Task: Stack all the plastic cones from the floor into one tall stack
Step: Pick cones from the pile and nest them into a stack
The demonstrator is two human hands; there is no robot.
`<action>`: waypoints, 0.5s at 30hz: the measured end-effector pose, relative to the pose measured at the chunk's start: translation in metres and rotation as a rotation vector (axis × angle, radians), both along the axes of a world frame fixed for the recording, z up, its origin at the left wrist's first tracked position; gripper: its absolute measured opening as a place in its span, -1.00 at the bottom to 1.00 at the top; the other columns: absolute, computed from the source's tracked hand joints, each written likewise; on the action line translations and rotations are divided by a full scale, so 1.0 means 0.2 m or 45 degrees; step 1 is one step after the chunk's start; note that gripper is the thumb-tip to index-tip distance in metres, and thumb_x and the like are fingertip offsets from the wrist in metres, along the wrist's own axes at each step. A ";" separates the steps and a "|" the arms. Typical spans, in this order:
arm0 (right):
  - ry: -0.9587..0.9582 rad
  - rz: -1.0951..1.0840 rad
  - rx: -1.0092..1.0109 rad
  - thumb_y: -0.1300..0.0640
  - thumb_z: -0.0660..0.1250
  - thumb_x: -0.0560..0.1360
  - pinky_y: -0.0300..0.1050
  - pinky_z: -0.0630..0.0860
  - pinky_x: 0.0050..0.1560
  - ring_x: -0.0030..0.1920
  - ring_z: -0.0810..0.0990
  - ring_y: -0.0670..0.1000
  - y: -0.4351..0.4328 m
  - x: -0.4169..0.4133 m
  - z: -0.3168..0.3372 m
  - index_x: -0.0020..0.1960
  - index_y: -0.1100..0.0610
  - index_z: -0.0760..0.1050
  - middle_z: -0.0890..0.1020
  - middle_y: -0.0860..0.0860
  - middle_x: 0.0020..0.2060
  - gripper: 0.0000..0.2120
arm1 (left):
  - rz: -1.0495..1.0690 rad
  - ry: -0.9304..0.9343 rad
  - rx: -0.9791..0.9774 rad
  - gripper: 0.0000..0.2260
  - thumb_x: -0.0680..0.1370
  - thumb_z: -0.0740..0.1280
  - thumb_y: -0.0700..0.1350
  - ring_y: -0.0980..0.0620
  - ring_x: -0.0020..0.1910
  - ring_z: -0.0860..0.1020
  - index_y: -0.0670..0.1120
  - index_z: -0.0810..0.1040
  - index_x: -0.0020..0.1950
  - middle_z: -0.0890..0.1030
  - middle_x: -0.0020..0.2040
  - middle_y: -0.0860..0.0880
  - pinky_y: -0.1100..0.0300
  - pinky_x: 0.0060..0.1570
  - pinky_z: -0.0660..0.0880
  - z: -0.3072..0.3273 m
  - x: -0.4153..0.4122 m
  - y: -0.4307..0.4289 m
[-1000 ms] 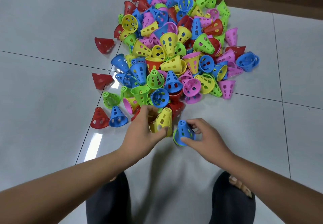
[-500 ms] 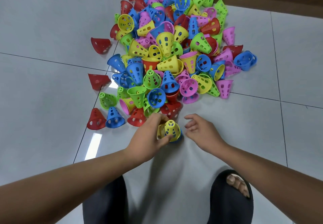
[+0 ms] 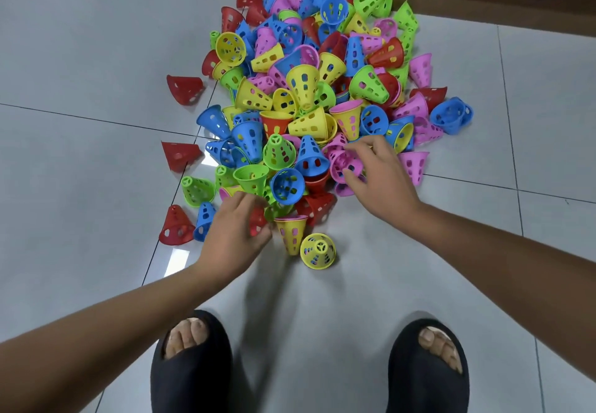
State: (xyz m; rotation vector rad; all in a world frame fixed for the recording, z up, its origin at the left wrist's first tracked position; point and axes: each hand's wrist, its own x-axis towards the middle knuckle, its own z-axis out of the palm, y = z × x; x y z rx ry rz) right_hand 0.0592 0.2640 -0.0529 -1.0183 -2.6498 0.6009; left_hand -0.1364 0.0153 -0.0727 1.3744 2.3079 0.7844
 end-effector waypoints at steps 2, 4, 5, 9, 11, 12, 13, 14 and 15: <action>-0.059 -0.006 -0.017 -0.11 0.37 0.61 0.11 0.50 0.35 0.36 0.46 0.12 0.02 -0.03 0.00 0.48 0.01 0.47 0.46 0.04 0.32 -0.52 | 0.063 0.015 -0.042 -0.74 0.51 0.44 0.04 -0.02 0.09 0.47 0.03 0.57 0.17 0.52 0.06 0.07 0.00 0.09 0.49 -0.01 -0.04 -0.01; -0.118 -0.004 -0.008 -0.20 0.35 0.61 0.13 0.51 0.33 0.33 0.46 0.13 0.02 -0.05 -0.01 0.49 -0.01 0.47 0.48 0.04 0.30 -0.49 | 0.091 0.035 -0.115 -0.72 0.51 0.35 0.10 -0.07 0.08 0.48 0.00 0.57 0.15 0.53 0.06 0.04 -0.02 0.08 0.48 -0.02 -0.07 -0.03; -0.131 -0.007 0.001 -0.23 0.34 0.61 0.14 0.51 0.30 0.31 0.46 0.14 0.01 -0.05 -0.01 0.48 -0.01 0.47 0.49 0.04 0.28 -0.48 | 0.095 0.054 -0.154 -0.74 0.53 0.35 0.11 -0.10 0.08 0.48 -0.01 0.58 0.12 0.53 0.06 0.02 -0.04 0.08 0.49 -0.04 -0.08 -0.04; -0.101 -0.075 -0.052 -0.29 0.35 0.58 0.08 0.51 0.16 0.22 0.47 0.15 -0.03 -0.04 -0.04 0.32 0.02 0.46 0.49 0.05 0.15 -0.52 | 0.065 0.102 -0.245 -0.78 0.57 0.47 0.08 -0.11 0.05 0.51 -0.03 0.59 0.07 0.53 0.06 0.01 -0.10 0.05 0.55 -0.10 -0.08 -0.08; -0.059 -0.100 -0.089 -0.30 0.38 0.55 0.07 0.50 0.10 0.14 0.49 0.15 -0.06 -0.02 -0.06 0.22 0.04 0.44 0.47 0.04 0.10 -0.53 | 0.062 0.066 -0.254 -0.73 0.56 0.49 0.13 -0.10 0.02 0.53 -0.03 0.56 0.07 0.51 0.06 0.01 -0.07 0.00 0.56 -0.11 -0.07 -0.10; -0.045 -0.110 -0.111 -0.28 0.41 0.53 0.05 0.47 0.06 0.10 0.49 0.15 -0.08 0.00 -0.07 0.18 0.06 0.42 0.45 0.03 0.08 -0.53 | 0.061 0.039 -0.260 -0.70 0.56 0.49 0.15 -0.09 0.00 0.54 -0.03 0.56 0.09 0.51 0.06 0.02 -0.04 -0.03 0.57 -0.11 -0.07 -0.11; -0.039 -0.120 -0.140 -0.23 0.46 0.51 0.01 0.43 0.02 0.07 0.49 0.14 -0.09 0.01 -0.08 0.15 0.07 0.40 0.43 0.02 0.06 -0.54 | 0.058 0.020 -0.269 -0.67 0.55 0.49 0.17 -0.08 -0.01 0.55 -0.03 0.56 0.14 0.51 0.07 0.02 -0.02 -0.05 0.57 -0.11 -0.06 -0.12; -0.037 -0.131 -0.169 -0.18 0.50 0.49 -0.04 0.37 -0.02 0.05 0.49 0.13 -0.11 0.02 -0.08 0.13 0.08 0.39 0.42 0.02 0.06 -0.54 | 0.055 0.006 -0.284 -0.63 0.55 0.49 0.17 -0.07 -0.02 0.56 -0.03 0.56 0.20 0.51 0.07 0.02 -0.01 -0.06 0.56 -0.12 -0.06 -0.13; -0.032 -0.139 -0.187 -0.14 0.54 0.47 -0.07 0.34 -0.04 0.03 0.48 0.12 -0.12 0.04 -0.08 0.12 0.10 0.39 0.41 0.01 0.05 -0.54 | 0.053 -0.007 -0.308 -0.60 0.55 0.49 0.18 -0.07 -0.03 0.57 -0.03 0.56 0.25 0.52 0.07 0.02 0.00 -0.07 0.56 -0.12 -0.05 -0.14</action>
